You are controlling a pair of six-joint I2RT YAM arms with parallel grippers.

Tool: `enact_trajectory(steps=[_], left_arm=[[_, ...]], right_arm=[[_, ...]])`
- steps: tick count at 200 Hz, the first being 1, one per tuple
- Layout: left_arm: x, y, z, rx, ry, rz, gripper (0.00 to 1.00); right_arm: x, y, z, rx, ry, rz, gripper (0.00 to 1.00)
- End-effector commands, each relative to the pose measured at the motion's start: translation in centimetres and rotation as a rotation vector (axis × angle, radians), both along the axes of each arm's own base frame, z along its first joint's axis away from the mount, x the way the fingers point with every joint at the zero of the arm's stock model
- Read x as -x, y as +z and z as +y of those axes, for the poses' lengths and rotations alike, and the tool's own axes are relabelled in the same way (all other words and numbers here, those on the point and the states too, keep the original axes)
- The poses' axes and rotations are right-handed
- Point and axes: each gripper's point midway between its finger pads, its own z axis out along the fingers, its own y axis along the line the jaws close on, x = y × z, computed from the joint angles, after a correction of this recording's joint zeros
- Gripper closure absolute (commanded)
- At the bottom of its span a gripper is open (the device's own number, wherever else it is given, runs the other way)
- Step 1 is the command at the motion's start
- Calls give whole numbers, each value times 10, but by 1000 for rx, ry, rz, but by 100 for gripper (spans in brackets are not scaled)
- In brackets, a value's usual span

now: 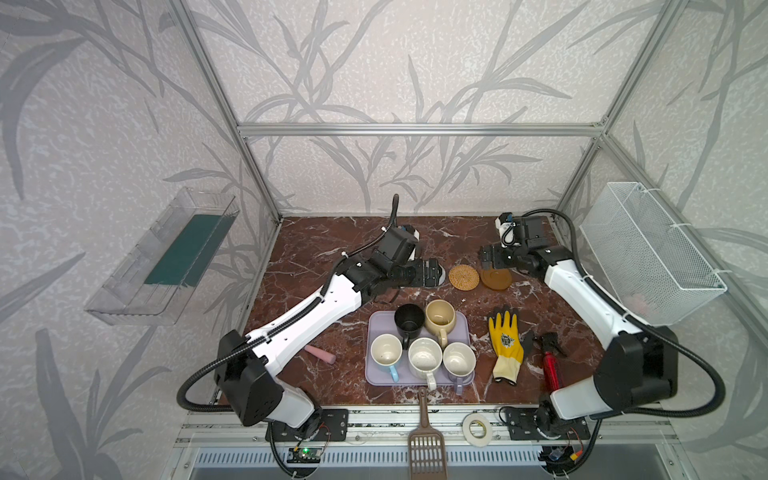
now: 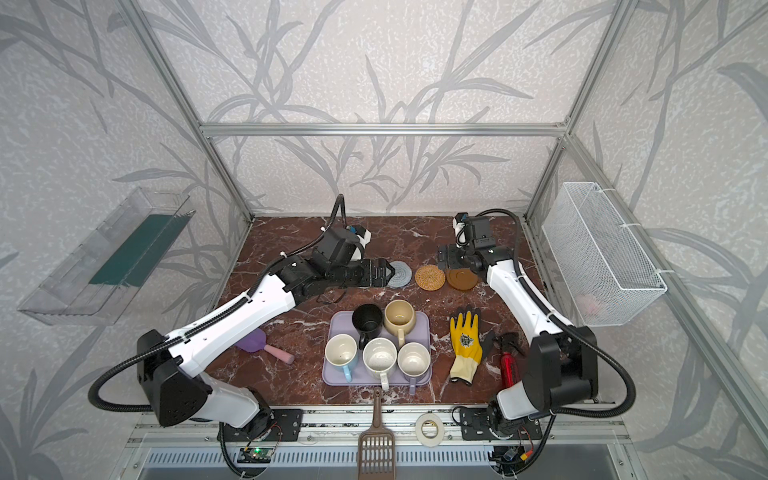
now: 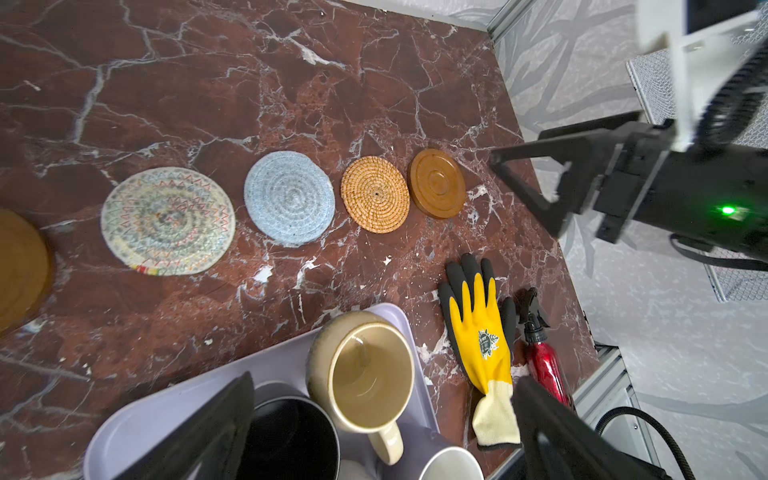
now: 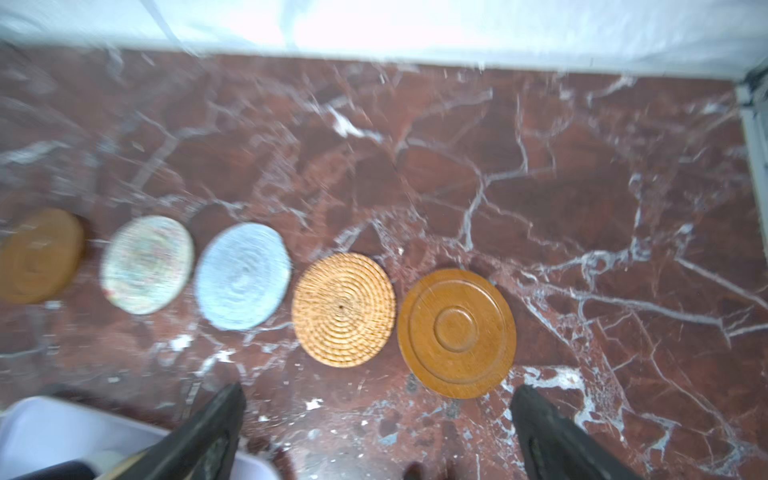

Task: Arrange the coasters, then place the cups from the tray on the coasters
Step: 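Draw both grippers back from the coasters toward the lavender mug tray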

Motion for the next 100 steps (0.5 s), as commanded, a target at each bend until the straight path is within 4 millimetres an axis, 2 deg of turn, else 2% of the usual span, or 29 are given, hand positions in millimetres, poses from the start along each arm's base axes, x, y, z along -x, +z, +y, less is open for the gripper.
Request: enact_trajectory(steps=[1, 24, 37, 69, 100], left_arm=[[11, -1, 26, -36, 34, -6, 1], [22, -7, 50, -137, 46, -5, 1], [31, -11, 56, -162, 34, 15, 1], [50, -23, 62, -172, -1, 85, 3], [59, -48, 65, -241, -9, 161, 6]], right_arm=[[18, 22, 23, -153, 111, -64, 1], [47, 52, 44, -298, 204, -107, 1], [62, 57, 51, -340, 220, -66, 1], [96, 48, 72, -306, 235, 21, 1], [120, 44, 104, -295, 294, 14, 1]])
